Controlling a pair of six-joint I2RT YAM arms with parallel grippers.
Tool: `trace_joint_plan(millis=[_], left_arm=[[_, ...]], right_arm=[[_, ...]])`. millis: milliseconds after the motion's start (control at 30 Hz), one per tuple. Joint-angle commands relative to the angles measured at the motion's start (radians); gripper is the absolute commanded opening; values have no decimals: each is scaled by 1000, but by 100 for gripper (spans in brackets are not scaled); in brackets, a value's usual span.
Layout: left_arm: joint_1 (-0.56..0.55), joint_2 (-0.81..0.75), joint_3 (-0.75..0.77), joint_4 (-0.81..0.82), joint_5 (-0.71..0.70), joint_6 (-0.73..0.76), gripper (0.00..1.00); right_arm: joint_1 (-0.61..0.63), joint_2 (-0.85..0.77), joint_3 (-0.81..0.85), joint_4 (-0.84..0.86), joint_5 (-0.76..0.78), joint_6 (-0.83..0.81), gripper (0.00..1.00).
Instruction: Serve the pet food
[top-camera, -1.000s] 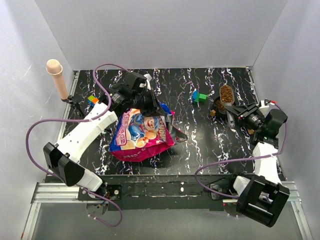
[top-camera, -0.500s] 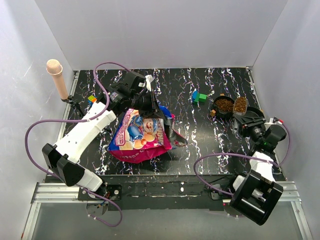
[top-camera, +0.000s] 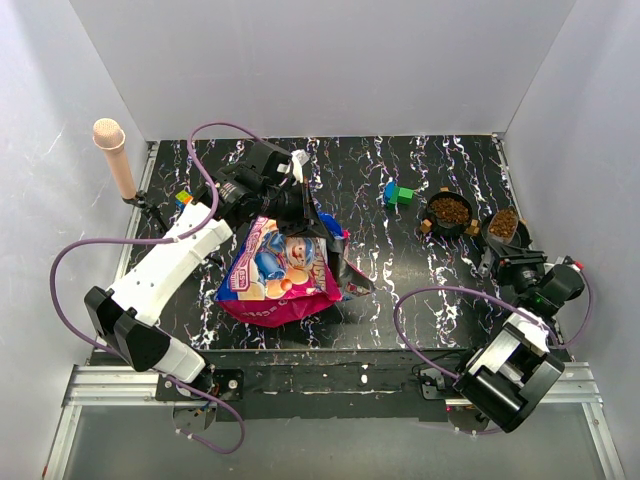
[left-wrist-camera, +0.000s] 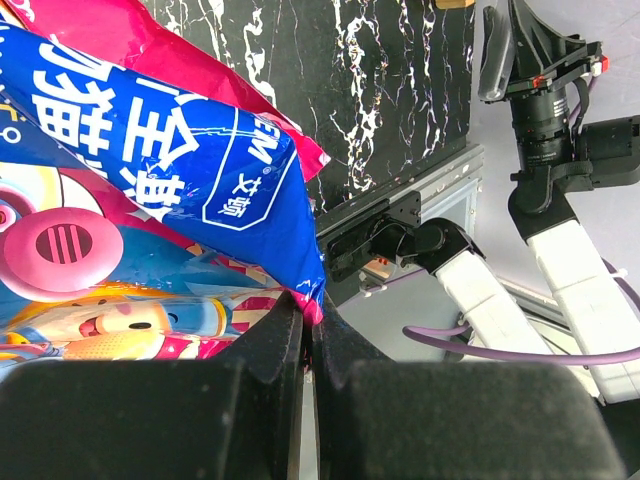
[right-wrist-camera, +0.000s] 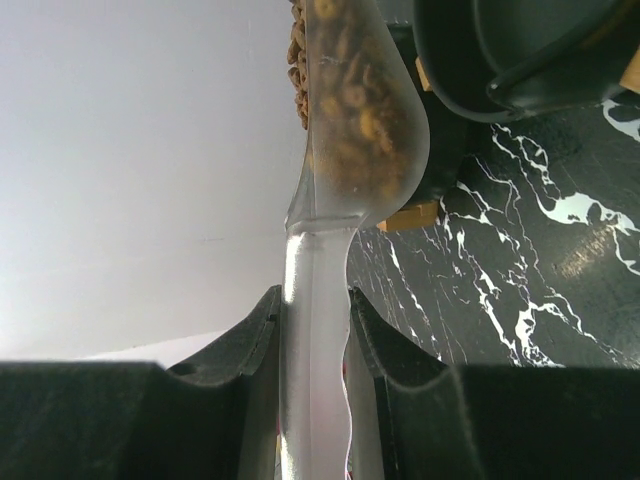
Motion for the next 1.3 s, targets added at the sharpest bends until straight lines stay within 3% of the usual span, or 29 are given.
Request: trace_joint_plan(millis=[0,1267], left_arm=[[-3,-41,86,95,92,-4,0],[0,-39,60,134,109,-37,0]], right_arm=[[-6,8,44,-31,-5,-30,1],[-11,59,325,-685,174,71,1]])
